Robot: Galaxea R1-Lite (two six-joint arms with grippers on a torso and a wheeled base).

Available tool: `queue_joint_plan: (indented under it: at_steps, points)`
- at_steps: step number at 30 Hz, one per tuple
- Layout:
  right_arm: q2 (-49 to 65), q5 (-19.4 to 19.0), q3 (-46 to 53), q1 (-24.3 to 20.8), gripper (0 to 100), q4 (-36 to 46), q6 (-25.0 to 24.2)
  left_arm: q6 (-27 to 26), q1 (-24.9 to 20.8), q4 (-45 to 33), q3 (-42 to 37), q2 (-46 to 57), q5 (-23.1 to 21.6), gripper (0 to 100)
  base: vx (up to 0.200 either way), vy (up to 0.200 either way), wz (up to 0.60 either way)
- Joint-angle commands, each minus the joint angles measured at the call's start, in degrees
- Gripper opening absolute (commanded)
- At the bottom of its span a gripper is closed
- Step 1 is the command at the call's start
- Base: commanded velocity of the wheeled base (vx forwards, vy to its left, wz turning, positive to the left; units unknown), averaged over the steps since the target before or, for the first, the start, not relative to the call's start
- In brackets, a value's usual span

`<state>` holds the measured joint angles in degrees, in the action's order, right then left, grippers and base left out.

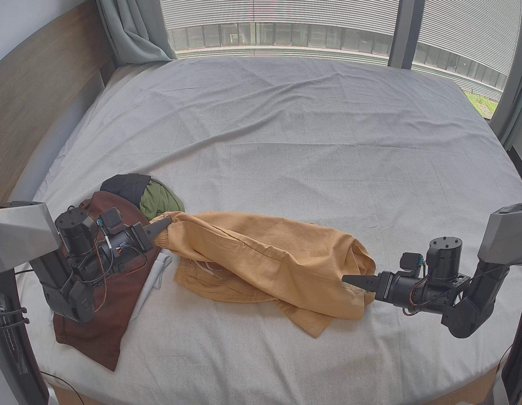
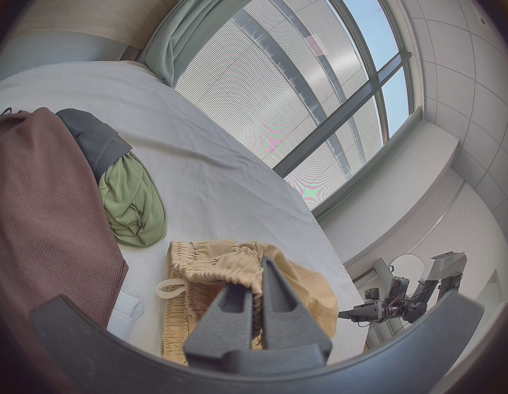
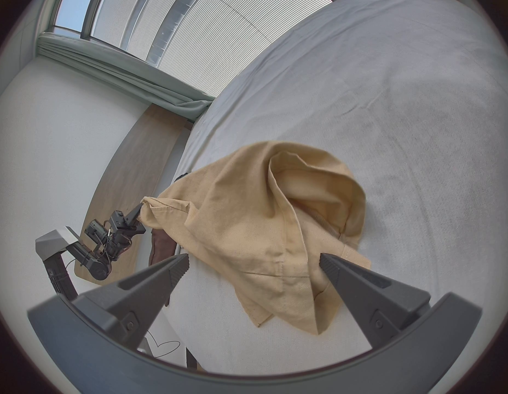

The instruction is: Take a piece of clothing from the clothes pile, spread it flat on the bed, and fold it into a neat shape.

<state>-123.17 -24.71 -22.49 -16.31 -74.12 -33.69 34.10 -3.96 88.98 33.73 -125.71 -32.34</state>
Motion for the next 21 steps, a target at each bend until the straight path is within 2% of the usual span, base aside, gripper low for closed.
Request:
queue_joint_plan:
  at_steps: [1,7,14,19,20,21]
  points:
    - [-3.3,0.0,0.1,-1.9,100,-1.3,-1.0,0.0,-0.1,0.1,-0.1,-0.1,0.0,0,0.0,0.0,0.0]
    - [-4.2,0.1,0.3,-2.6,100,-5.4,-3.8,0.0,0.0,0.1,0.0,-0.1,0.0,0,0.0,0.0,0.0]
    - [-4.6,-0.3,3.5,-2.5,100,-12.0,-3.8,0.0,0.1,0.1,0.1,-0.1,0.0,0,0.0,0.0,0.0]
    - [-5.2,-0.4,3.8,-2.4,100,-13.1,-3.8,0.0,0.0,0.1,0.1,-0.1,0.0,0,0.0,0.0,0.0]
    - [-5.9,-0.4,3.8,-2.4,0,-13.2,-3.8,0.0,0.0,0.1,0.1,-0.1,0.0,0,0.0,0.0,0.0]
    - [-6.5,-0.4,3.8,-2.4,0,-13.5,-3.7,0.0,0.0,0.1,0.1,-0.1,0.0,0,0.0,0.0,0.0]
